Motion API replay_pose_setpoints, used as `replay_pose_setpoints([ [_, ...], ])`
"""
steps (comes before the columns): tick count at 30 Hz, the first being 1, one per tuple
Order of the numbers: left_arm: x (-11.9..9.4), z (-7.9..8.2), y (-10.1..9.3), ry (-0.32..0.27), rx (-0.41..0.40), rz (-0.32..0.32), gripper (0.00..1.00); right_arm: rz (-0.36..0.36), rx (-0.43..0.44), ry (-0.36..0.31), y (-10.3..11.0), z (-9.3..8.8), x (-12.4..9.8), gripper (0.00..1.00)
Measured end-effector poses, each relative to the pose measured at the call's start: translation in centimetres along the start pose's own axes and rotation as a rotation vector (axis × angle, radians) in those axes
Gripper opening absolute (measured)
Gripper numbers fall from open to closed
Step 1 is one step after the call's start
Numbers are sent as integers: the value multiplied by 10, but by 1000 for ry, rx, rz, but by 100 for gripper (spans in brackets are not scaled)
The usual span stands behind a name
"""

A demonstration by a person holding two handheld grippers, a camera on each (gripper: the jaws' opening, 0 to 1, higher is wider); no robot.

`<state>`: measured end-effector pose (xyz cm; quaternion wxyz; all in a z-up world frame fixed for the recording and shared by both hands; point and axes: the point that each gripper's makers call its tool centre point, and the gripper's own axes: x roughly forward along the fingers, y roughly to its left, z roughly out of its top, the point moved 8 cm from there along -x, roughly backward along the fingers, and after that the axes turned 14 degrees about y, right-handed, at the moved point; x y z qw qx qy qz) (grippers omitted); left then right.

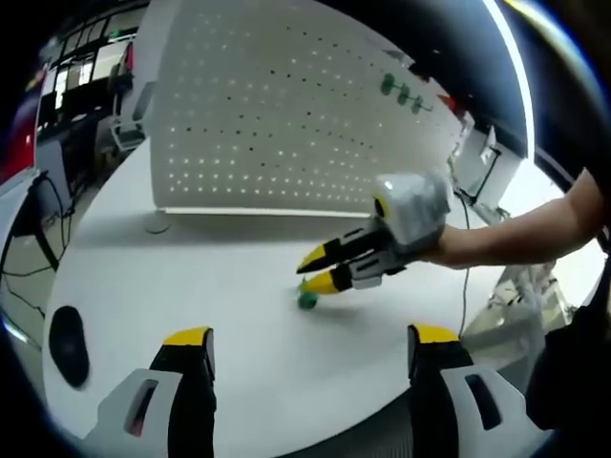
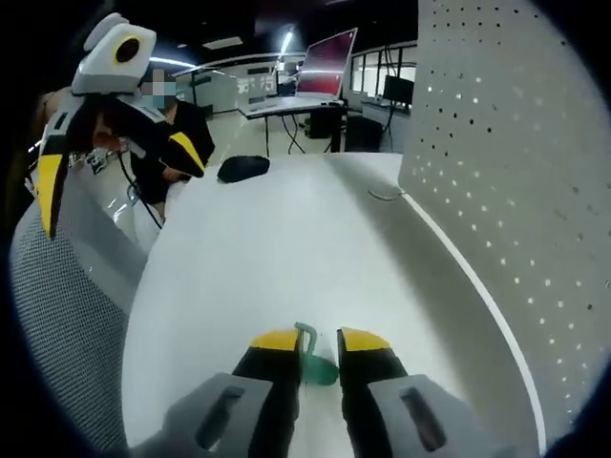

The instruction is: Insert the hook assembly into the mounting plate slot until the hook locks in place.

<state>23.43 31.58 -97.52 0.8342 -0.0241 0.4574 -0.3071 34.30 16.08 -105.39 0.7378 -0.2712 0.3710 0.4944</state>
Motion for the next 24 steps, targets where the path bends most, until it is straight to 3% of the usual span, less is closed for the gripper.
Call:
replay_pose_setpoints([
  [7, 1, 0, 0, 6, 0, -2, 84, 50, -4, -11, 1, 7, 6, 1],
  [13, 1, 1, 1, 6, 1, -2, 85, 81, 75, -23, 4, 6, 2, 0],
  [19, 1, 6, 0, -1, 10, -4, 85, 53, 189, -40, 1, 2, -11, 0],
  [22, 0, 11, -1, -13, 16, -4, 85, 15, 289, -93, -7, 4, -26, 0],
  [24, -1, 14, -2, -21, 24, -2, 85, -4, 298, -117, -10, 7, -35, 0],
])
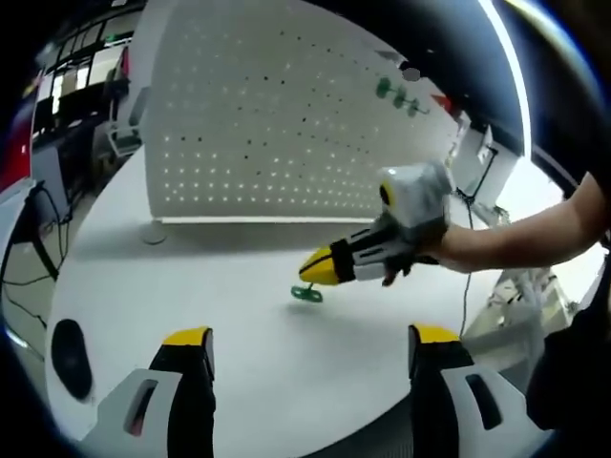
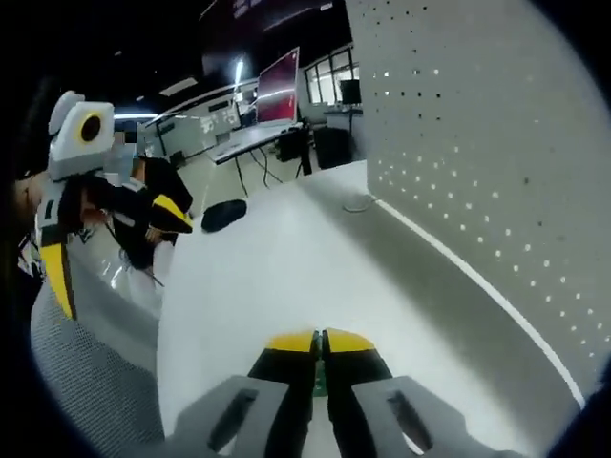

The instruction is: Insert the hook assembly into the mounting plate slot until the hook locks in place.

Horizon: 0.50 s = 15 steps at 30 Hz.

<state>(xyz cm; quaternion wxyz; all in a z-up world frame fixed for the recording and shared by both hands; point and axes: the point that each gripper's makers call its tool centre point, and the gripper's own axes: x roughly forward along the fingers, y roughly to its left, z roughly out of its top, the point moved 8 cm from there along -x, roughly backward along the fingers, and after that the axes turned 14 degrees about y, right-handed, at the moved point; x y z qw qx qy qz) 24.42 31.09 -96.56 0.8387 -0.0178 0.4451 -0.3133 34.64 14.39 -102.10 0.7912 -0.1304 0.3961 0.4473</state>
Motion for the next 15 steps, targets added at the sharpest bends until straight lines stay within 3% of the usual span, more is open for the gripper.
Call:
replay_pose_setpoints([
  [8, 1, 20, -6, -38, 21, -10, 84, -28, 168, -199, 8, 22, -45, 0],
  [15, 5, 41, -14, -112, -66, -74, 76, -24, 275, -348, 35, 36, -82, 0],
])
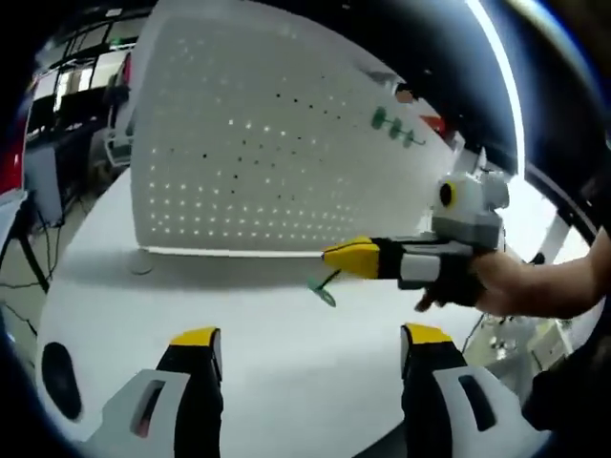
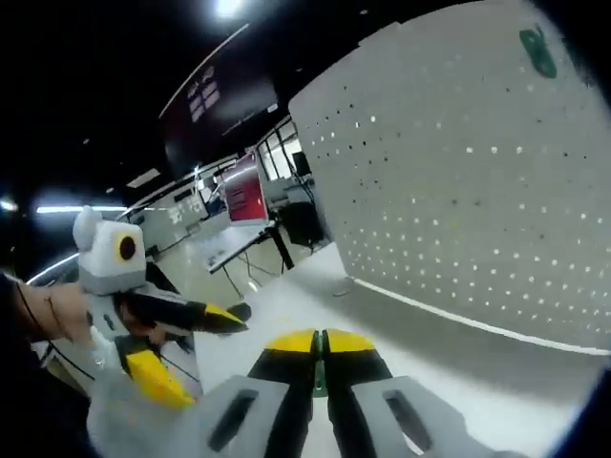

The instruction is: Insert the hook assembly into the mounting plate slot until the hook locks in place.

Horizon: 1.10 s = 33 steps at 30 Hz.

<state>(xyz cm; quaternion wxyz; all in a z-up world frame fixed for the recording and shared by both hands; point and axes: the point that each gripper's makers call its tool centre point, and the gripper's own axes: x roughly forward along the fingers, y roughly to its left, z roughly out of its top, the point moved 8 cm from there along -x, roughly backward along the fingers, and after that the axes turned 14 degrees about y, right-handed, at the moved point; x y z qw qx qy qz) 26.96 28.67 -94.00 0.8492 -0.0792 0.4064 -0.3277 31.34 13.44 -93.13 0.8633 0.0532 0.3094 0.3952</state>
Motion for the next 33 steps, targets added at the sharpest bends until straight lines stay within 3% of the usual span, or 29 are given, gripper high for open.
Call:
replay_pose_setpoints([
  [8, 2, 12, -13, -45, -45, -70, 64, -5, 53, -140, 32, 13, -24, 0],
  [15, -3, 23, -25, -88, -78, -134, 49, -2, 75, -179, 44, 16, -30, 0],
  [26, 0, 24, -42, -90, -98, -200, 9, -23, 52, -237, 58, 18, -46, 0],
  [33, -2, 24, -48, -75, -106, -235, 5, -30, 33, -243, 64, 16, -51, 0],
])
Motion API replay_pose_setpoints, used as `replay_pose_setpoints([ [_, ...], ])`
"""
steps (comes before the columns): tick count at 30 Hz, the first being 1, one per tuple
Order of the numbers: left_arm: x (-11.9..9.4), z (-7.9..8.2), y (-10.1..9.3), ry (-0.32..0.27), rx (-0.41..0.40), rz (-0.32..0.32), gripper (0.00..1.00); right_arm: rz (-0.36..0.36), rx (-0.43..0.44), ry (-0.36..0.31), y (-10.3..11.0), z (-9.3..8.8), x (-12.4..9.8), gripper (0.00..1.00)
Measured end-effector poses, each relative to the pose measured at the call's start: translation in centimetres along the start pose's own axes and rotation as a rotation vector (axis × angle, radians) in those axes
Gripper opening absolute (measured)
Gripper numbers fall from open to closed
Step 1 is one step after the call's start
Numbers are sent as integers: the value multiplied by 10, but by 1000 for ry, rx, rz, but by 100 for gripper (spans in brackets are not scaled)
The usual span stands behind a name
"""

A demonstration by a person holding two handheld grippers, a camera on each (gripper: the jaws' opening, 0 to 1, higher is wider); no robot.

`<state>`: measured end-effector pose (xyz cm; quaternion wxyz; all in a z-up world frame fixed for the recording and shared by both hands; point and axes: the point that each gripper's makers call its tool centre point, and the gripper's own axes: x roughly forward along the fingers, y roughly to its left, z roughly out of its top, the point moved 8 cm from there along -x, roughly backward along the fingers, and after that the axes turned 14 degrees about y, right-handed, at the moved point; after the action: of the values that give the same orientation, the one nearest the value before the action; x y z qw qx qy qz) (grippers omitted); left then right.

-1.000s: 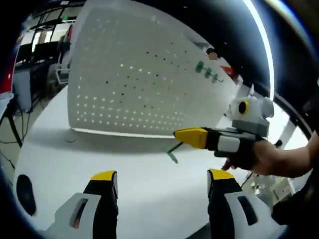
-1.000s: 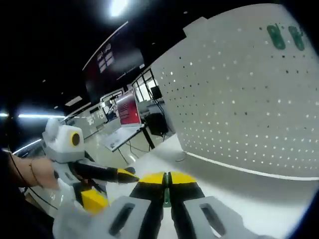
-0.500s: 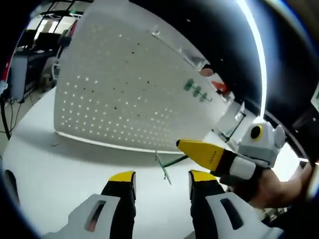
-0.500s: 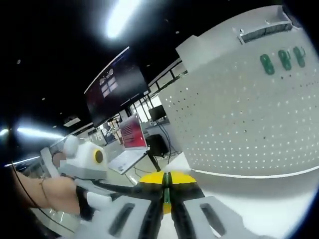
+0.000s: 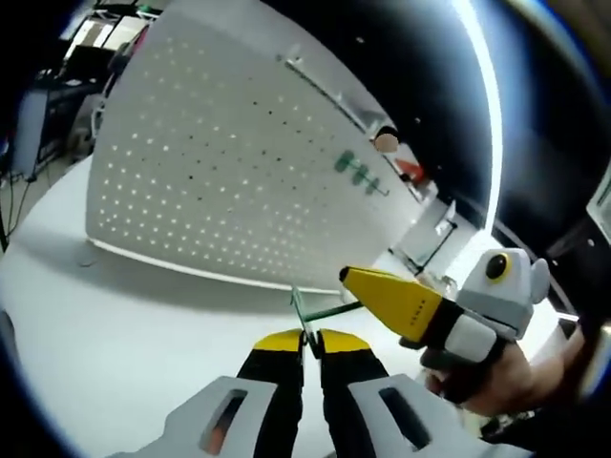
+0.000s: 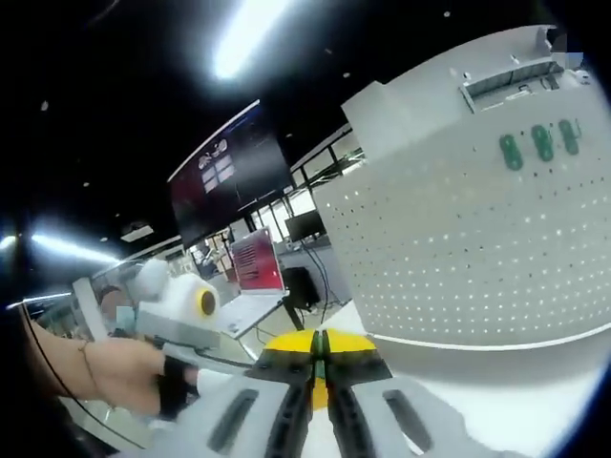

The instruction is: Insert the hook assembly into the mounting plate slot until the hook locks in place.

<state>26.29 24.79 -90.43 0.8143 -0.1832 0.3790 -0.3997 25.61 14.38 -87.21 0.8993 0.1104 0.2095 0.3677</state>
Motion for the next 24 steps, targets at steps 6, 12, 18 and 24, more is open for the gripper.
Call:
replay_pose_setpoints([
  [6, -4, 1, -5, -27, -26, -23, 3, -8, -39, -19, 6, 3, -8, 0],
  [12, -9, 6, -9, -51, -14, -14, 1, -22, -61, -28, 10, 7, -13, 0],
  [18, -18, 18, -13, -82, 133, 62, 1, 40, 44, 7, 12, 17, -19, 2],
  [24, -38, 38, -12, -119, 214, 148, 1, 67, 75, -7, 9, 26, -34, 10],
])
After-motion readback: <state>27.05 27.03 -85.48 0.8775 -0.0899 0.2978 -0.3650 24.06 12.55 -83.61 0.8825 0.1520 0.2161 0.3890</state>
